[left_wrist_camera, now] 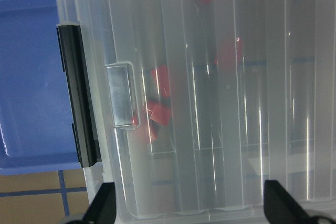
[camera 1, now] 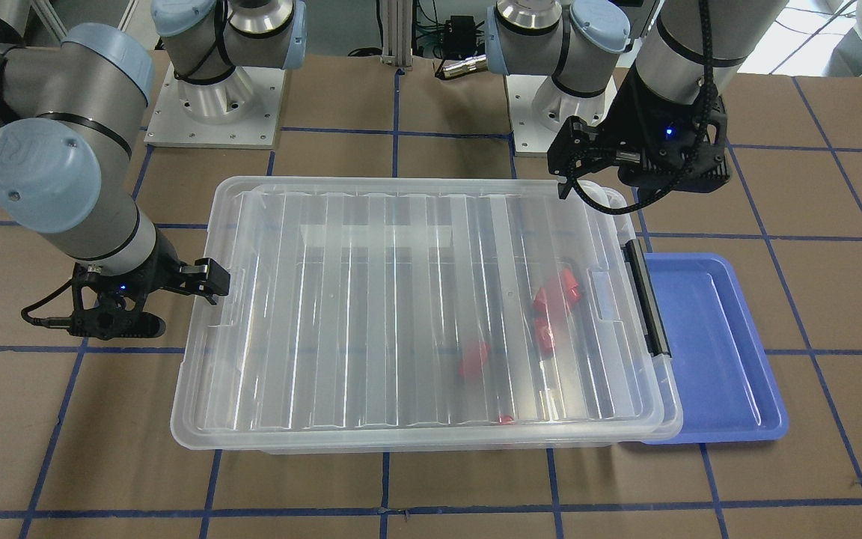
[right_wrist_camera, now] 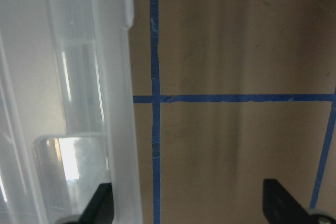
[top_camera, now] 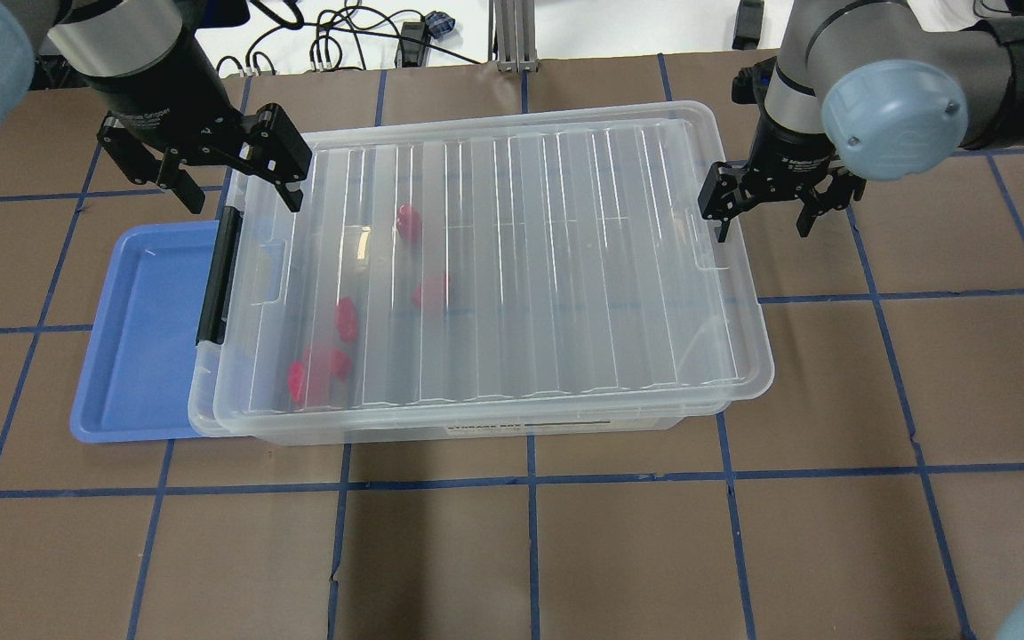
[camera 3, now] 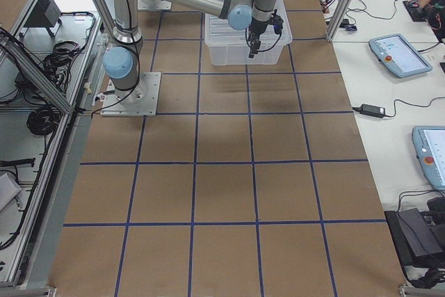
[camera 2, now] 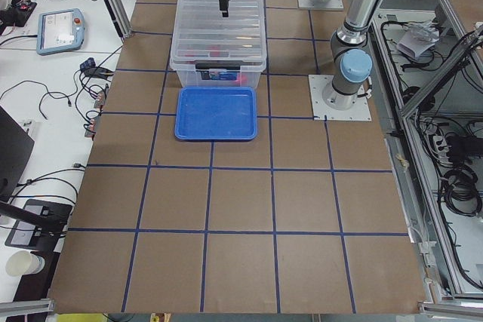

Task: Place red block in blue tray from box

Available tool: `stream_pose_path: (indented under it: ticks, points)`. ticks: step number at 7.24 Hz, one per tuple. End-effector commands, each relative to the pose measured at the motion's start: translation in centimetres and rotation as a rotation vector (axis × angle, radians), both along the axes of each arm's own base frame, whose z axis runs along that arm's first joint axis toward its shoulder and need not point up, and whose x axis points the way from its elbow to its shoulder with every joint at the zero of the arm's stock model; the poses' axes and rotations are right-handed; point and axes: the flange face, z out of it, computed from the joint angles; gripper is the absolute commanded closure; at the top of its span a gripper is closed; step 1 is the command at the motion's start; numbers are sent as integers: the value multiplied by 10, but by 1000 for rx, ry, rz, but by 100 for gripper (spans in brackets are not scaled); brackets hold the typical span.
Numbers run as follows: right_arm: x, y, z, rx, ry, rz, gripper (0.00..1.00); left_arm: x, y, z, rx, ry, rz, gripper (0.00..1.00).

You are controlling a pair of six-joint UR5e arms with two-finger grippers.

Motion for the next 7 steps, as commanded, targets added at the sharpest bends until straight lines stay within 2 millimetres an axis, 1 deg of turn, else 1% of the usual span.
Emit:
stream_pose_path:
  ticks: [1, 3, 5, 6, 7]
  points:
    - [-40, -5, 1, -2, -7, 6, 0, 0, -1, -1, 0, 1, 0, 0]
    - [-85, -9, 4, -8, 40, 37, 0, 0, -1, 0, -1, 1, 0, 0]
    - [-113, -10, 6, -11, 49, 84, 0, 0, -1, -1, 0, 1, 0, 0]
    - [-132, -9, 8, -10, 42, 117, 0, 0, 0, -3, 5, 3, 0, 0]
    - [-147, -10, 9, -20, 42, 139, 0, -4, -1, 0, -9, -3, -11, 0]
